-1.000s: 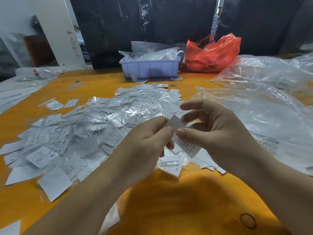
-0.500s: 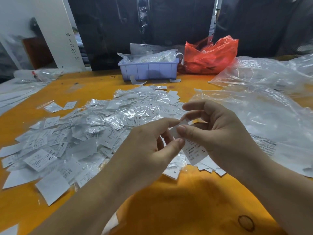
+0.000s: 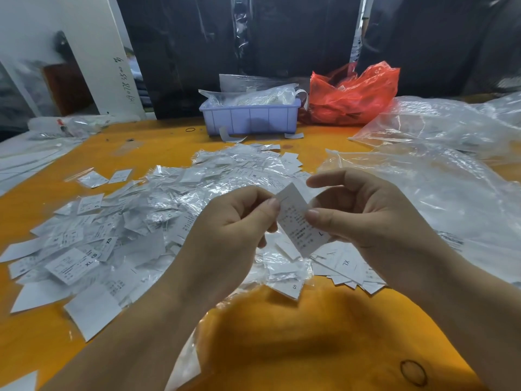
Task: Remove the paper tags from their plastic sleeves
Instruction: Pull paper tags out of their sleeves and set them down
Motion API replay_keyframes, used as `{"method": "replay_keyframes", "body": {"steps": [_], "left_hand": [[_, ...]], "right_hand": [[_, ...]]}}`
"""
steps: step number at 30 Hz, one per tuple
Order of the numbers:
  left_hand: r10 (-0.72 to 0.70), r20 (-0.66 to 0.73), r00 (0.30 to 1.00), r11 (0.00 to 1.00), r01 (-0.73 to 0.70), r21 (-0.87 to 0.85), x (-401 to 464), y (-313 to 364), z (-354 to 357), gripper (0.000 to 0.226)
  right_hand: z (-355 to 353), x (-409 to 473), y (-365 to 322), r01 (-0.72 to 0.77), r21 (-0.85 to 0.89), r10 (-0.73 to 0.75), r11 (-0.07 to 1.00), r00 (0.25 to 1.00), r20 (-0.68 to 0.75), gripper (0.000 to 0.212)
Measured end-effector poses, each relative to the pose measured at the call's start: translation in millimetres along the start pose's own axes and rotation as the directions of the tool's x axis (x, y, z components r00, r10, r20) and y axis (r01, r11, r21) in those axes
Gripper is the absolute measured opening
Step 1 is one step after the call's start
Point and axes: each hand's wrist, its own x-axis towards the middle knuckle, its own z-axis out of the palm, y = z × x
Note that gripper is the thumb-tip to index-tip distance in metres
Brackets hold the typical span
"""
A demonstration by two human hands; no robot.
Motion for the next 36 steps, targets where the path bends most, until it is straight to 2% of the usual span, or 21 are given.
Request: {"method": "replay_keyframes", "body": {"steps": [7, 11, 13, 16, 20, 23, 25, 27, 30, 33, 36], "left_hand": [[0.06, -0.083, 0.995, 0.996, -0.054, 0.071, -1, 0, 2, 0.015], [0.059, -0.078, 0.995, 0.994, -0.052, 0.096, 0, 0, 2, 0.017], [0.042, -0.084, 0.996, 0.994, -0.033, 0.106, 2, -1, 0, 0.018], [-0.002, -0.159, 0.987, 0.989, 0.025, 0.145, 6, -6, -7, 0.014], [-0.011, -0.342, 0.94, 0.927, 0.138, 0.35, 13, -18, -20, 0.003], [0.024, -0.416, 0.909, 0.832, 0.212, 0.512, 14, -23, -24, 0.024], [0.089, -0.414, 0.906, 0.758, 0.209, 0.619, 14, -24, -24, 0.035], [0.146, -0.363, 0.92, 0.734, 0.145, 0.664, 13, -23, -19, 0.034], [0.172, -0.156, 0.973, 0.742, -0.024, 0.67, 7, -17, -3, 0.026], [0.094, 0.136, 0.986, 0.73, -0.161, 0.664, 0, -13, 20, 0.042], [-0.045, 0.355, 0.934, 0.652, -0.242, 0.719, -5, -17, 36, 0.06]], "right_hand": [[4, -2, 0, -0.015, -0.089, 0.015, 0.996, 1.0, -0.007, 0.038], [3, -1, 0, -0.046, -0.113, 0.047, 0.993, 0.999, 0.004, 0.027], [1, -1, -1, -0.02, -0.24, 0.025, 0.971, 0.999, 0.02, 0.02], [-5, -3, -3, 0.059, -0.495, -0.073, 0.867, 0.997, -0.01, 0.015], [-8, -6, -4, 0.063, -0.65, -0.085, 0.757, 0.996, -0.003, 0.018], [-8, -6, -2, 0.053, -0.753, -0.058, 0.656, 0.998, 0.02, 0.02], [-9, -7, -3, 0.054, -0.808, -0.064, 0.587, 0.998, 0.021, 0.022], [-12, -7, -6, 0.045, -0.848, -0.072, 0.528, 0.997, 0.008, 0.024], [-18, -6, -11, 0.011, -0.89, -0.106, 0.457, 0.994, -0.042, 0.026], [-26, -4, -18, -0.084, -0.916, -0.135, 0.392, 0.98, -0.147, 0.024], [-34, -4, -20, -0.228, -0.933, -0.005, 0.278, 0.971, -0.238, 0.025]]}}
